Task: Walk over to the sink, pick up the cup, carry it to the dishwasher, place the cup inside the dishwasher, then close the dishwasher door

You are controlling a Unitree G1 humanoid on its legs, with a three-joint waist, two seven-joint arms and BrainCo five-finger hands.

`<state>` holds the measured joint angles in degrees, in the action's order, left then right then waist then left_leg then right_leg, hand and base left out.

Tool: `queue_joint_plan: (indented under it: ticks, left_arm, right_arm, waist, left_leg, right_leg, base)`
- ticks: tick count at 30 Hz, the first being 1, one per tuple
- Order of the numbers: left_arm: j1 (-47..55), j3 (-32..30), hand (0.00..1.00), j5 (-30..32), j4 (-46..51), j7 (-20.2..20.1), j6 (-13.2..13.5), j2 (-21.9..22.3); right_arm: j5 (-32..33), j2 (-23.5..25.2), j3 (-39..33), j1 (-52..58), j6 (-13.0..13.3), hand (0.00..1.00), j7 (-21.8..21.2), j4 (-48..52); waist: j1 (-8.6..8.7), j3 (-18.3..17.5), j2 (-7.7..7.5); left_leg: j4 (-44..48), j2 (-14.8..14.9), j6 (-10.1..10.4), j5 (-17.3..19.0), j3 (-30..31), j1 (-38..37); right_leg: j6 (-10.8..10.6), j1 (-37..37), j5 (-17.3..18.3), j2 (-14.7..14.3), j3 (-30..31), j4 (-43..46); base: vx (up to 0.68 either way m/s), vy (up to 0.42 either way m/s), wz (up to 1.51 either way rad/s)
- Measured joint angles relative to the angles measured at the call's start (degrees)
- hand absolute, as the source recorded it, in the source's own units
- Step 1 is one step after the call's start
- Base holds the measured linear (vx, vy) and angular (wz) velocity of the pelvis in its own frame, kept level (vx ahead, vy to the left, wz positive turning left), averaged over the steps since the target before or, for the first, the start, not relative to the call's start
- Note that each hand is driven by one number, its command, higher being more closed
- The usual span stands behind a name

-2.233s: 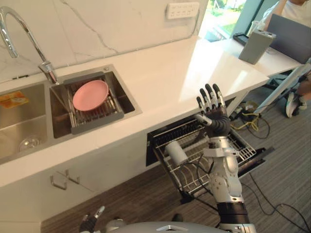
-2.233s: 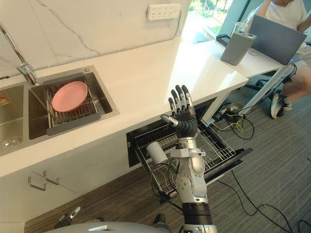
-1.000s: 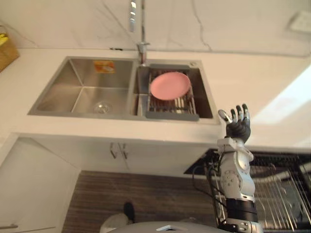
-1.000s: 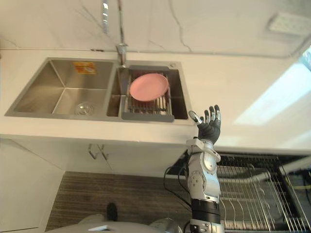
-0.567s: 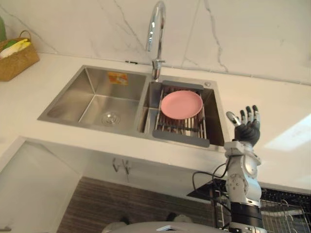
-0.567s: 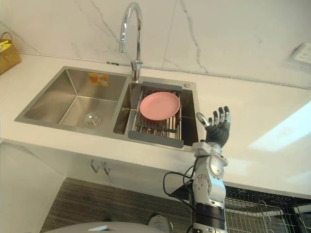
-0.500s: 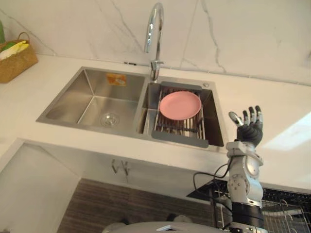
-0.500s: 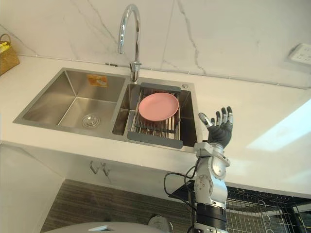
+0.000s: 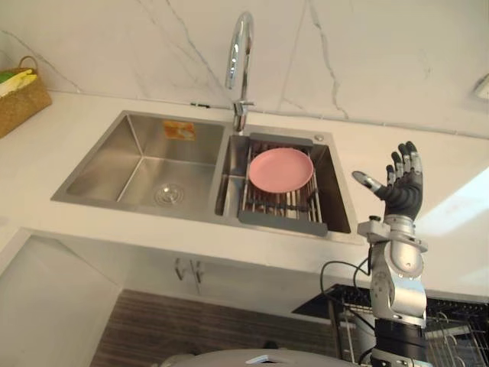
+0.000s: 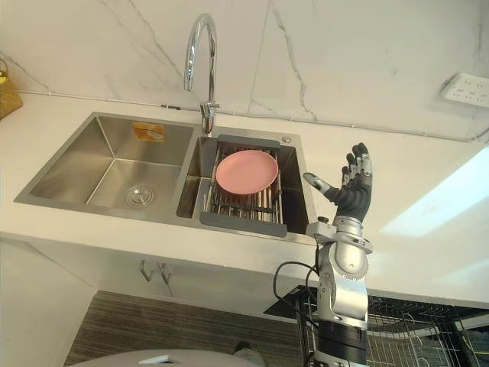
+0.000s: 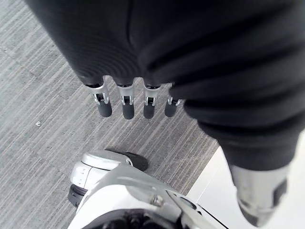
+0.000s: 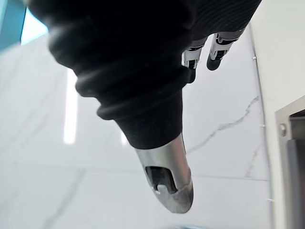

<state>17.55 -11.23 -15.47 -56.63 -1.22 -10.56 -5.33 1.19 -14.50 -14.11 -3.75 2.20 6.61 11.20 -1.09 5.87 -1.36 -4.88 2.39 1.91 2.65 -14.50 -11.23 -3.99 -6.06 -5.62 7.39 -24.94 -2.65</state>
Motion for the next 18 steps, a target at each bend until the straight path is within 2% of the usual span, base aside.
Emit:
queue_joint_plan:
  ticks: [5,7,12,18]
  left_arm:
    - [0.5,2.2,0.0,0.1,2.0,-0.3,-0.6,-1.0]
    - [0.4,2.4,0.0,0.0,2.8,-0.5,-1.0,-1.2]
    - [0.5,2.6,0.0,0.1,4.4,-0.5,-3.0,-1.4]
    - [0.4,3.0,0.0,2.1,5.7,-2.0,-3.6,-1.7]
  right_arm:
    - [-13.4,-8.3,7.5,-8.5,-1.4,0.0,-4.4,-8.3]
    - [-18.1,-11.2,9.8,-12.9,-2.0,0.0,-7.0,-12.6]
    - [-25.4,-13.8,13.5,-17.5,-2.3,0.0,-10.3,-20.2]
    - [-34.3,-14.5,19.3,-21.1,-0.2,0.0,-11.5,-31.3]
  waist:
    - [-1.22,-0.5,-0.45]
    - [-2.29,-0.7,-0.75]
    - [-2.86,-0.8,-1.0]
    - [-4.06,-0.6,-1.42]
  left_leg:
    - [0.0,-0.1,0.1,-0.3,0.3,0.4]
    - [0.0,-0.1,0.2,-0.8,0.6,1.2]
    - [0.0,-0.6,0.2,-1.8,2.5,2.8]
    - [0.0,-0.8,0.3,-2.6,4.3,3.3]
  right_leg:
    - [-0.1,-0.1,-0.2,0.0,-0.8,-0.5]
    - [-0.1,-0.1,-0.5,0.0,-1.7,-1.1]
    - [-0.2,-0.3,-0.9,0.4,-4.1,-1.9]
    - [-0.1,-0.8,-1.0,0.5,-5.7,-1.9]
  base:
    - [-0.02,-0.004,0.06]
    - [-0.03,-0.009,0.2]
    - [-0.02,-0.001,0.28]
    - [-0.03,0.006,0.15]
